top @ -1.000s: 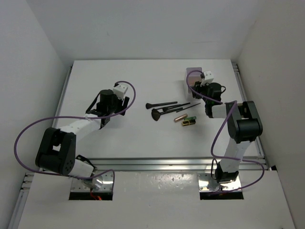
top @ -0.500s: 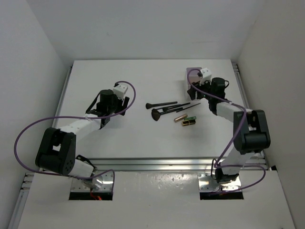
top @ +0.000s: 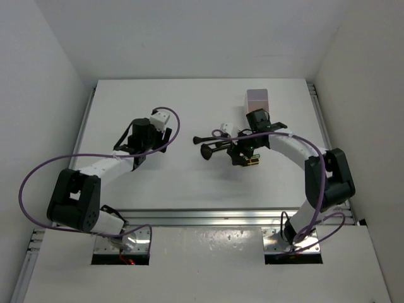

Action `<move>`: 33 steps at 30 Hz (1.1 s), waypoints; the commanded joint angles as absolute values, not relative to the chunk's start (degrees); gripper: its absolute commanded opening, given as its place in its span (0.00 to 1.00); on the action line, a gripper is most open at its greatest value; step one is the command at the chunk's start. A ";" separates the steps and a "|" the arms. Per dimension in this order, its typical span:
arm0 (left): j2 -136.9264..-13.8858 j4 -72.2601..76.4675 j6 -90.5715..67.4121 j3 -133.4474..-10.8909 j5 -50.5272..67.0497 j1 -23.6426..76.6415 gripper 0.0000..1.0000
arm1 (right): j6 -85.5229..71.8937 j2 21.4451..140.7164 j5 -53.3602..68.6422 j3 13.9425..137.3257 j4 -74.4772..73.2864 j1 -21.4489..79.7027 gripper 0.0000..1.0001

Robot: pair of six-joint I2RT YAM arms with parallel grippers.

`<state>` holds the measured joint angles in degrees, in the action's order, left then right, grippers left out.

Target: Organize the makeup

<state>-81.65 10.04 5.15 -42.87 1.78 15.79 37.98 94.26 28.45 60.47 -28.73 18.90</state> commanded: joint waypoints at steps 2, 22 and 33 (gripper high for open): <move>-79.98 12.48 5.36 -42.01 2.38 16.17 0.71 | 40.34 98.87 24.09 64.50 -27.51 22.23 0.68; -78.31 13.01 4.83 -39.73 1.85 16.17 0.72 | 45.00 109.06 13.01 68.37 -24.78 22.41 0.60; -78.31 13.01 4.83 -39.73 1.85 16.17 0.72 | 45.61 113.03 13.36 70.40 -24.43 22.59 0.38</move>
